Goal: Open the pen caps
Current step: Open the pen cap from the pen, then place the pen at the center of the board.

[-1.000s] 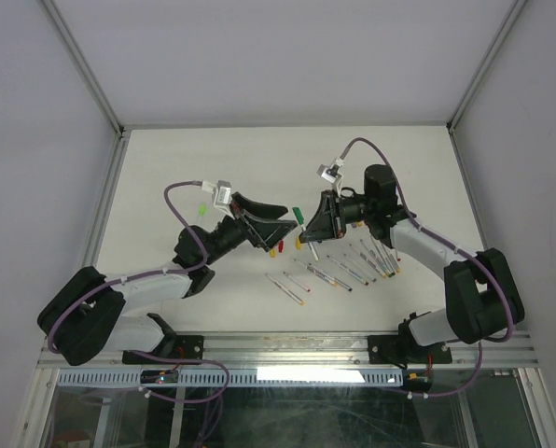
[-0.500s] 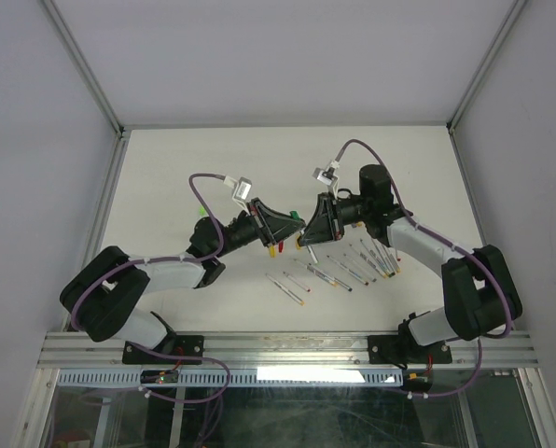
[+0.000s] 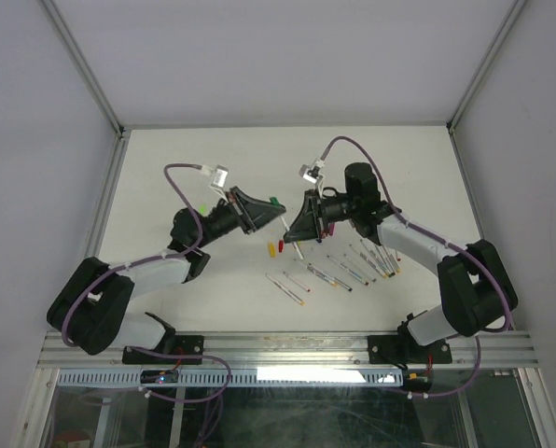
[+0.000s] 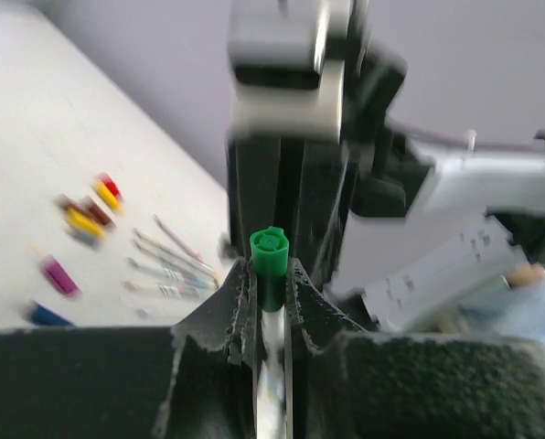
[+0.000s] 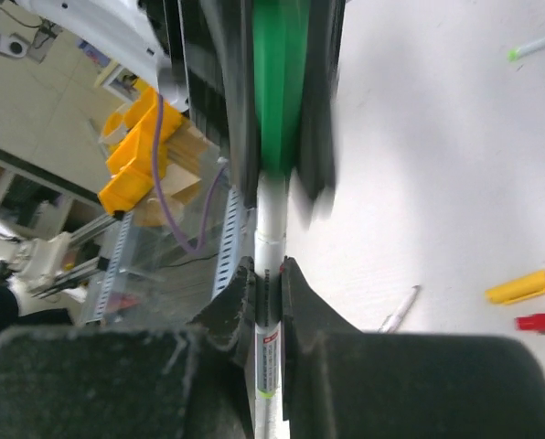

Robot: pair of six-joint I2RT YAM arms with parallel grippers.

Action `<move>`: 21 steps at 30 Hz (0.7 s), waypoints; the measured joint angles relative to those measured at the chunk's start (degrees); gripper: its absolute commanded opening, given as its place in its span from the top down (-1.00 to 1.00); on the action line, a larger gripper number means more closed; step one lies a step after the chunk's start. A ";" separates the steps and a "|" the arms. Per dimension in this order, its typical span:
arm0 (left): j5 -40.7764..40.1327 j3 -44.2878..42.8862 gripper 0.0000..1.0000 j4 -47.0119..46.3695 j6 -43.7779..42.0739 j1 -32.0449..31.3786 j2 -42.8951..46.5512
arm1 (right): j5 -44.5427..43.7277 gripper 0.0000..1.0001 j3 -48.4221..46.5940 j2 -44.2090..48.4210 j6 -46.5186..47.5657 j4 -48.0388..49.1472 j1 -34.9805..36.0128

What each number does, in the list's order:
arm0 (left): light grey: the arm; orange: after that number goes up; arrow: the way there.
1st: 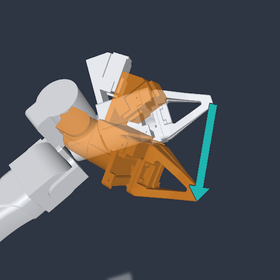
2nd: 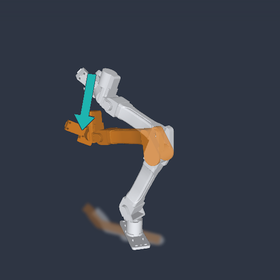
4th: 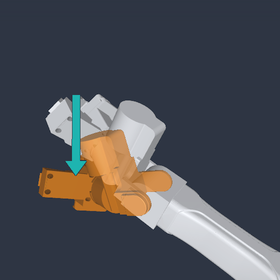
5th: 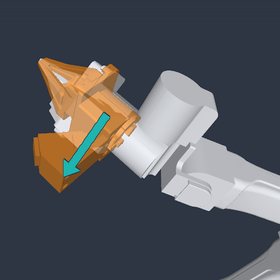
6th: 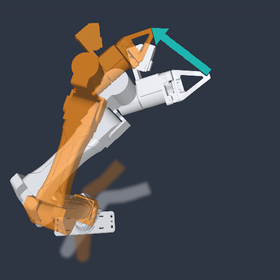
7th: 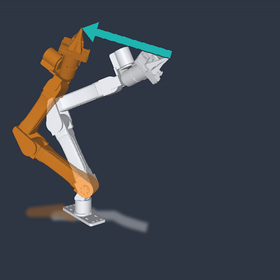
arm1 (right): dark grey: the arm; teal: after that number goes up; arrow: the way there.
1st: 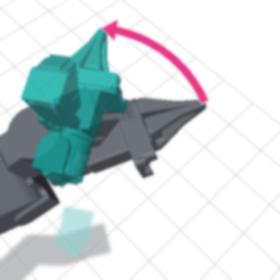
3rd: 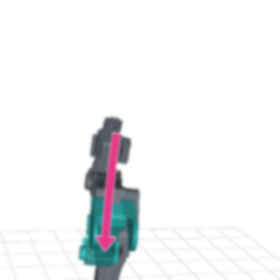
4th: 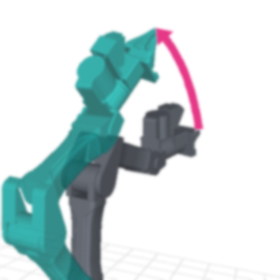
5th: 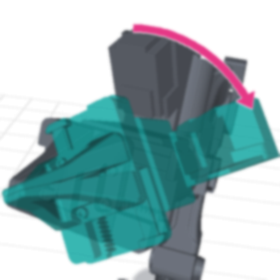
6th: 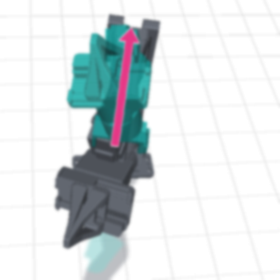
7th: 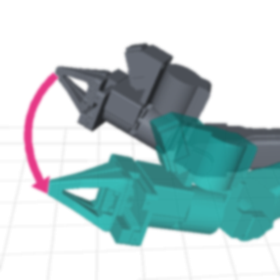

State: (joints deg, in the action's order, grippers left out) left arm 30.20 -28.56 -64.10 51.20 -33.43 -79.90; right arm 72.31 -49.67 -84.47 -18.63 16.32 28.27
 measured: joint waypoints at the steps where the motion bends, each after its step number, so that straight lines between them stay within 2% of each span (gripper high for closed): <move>1: -0.31 0.13 1.00 0.13 0.52 1.14 0.85 | -0.44 1.00 -0.42 -0.15 0.31 -0.20 0.72; 5: -8.00 -0.46 1.00 -0.15 1.01 11.63 7.67 | 0.74 1.00 0.46 -1.55 0.52 -4.70 4.81; 10: -13.03 0.20 1.00 3.76 2.08 18.64 15.08 | -7.08 1.00 0.81 -2.51 1.60 -9.64 10.36; 11: -13.79 0.79 1.00 5.95 2.01 19.50 16.59 | -10.99 1.00 0.81 -2.51 1.88 -11.17 11.89; 12: -14.69 1.22 1.00 8.59 1.64 20.13 17.84 | -12.17 1.00 0.81 -2.51 1.95 -11.72 12.28; 16: -18.56 1.77 1.00 23.98 -0.94 20.79 21.24 | -27.28 1.00 0.24 -3.15 1.90 -17.25 18.64; 21: -22.77 2.25 1.00 44.26 -1.49 20.79 20.50 | -44.74 1.00 -4.98 -9.11 0.35 -24.20 28.96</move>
State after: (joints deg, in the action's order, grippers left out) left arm 7.42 -26.30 -19.84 49.71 -12.64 -59.40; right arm 27.57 -54.65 -93.58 -18.28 -7.88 57.23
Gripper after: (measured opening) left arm 0.089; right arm 0.078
